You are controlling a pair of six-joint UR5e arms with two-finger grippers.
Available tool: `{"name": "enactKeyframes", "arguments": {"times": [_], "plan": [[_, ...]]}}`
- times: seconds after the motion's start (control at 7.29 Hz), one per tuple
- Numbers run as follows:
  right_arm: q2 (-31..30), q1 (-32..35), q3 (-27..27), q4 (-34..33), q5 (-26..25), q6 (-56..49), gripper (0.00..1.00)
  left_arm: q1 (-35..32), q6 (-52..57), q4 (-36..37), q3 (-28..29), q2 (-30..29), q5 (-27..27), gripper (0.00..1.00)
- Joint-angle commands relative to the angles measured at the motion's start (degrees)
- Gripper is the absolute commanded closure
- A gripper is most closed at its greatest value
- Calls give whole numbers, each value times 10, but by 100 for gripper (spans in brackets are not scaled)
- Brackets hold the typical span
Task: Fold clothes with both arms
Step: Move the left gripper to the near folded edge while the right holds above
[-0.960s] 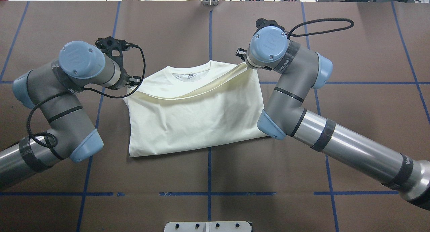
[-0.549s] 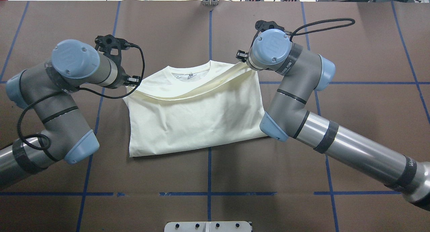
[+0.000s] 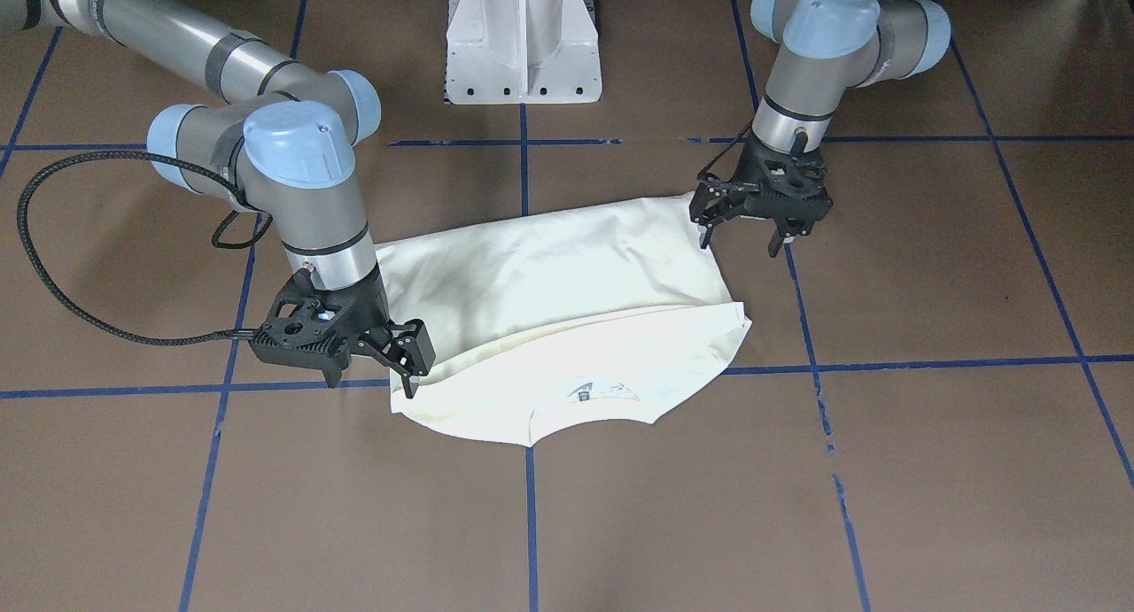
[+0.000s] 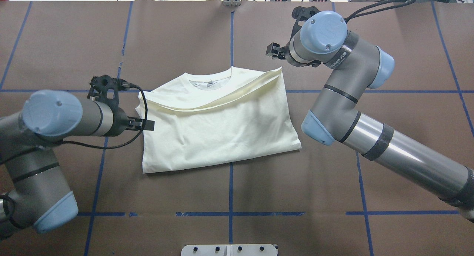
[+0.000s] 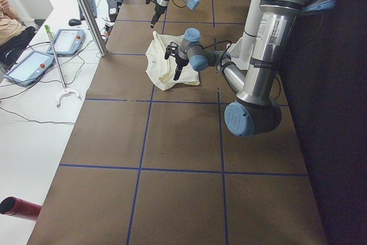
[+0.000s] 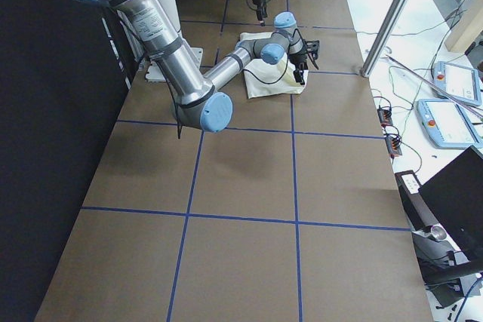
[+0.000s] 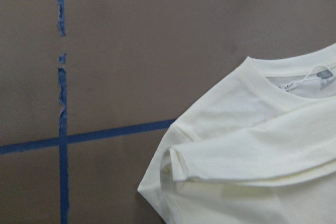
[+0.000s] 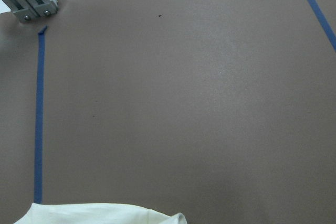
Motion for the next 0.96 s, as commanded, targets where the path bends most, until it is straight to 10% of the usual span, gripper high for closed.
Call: {"name": "enactKeyframes", "arguments": {"times": [0.0, 0.55, 0.82], "plan": [[-8, 1, 13, 0, 0, -1, 0, 78, -89, -59, 2, 34, 51, 19], [-9, 1, 16, -1, 0, -1, 0, 106, -104, -59, 6, 39, 54, 35], [-12, 1, 17, -1, 0, -1, 0, 110, -107, -59, 8, 39, 54, 93]]}}
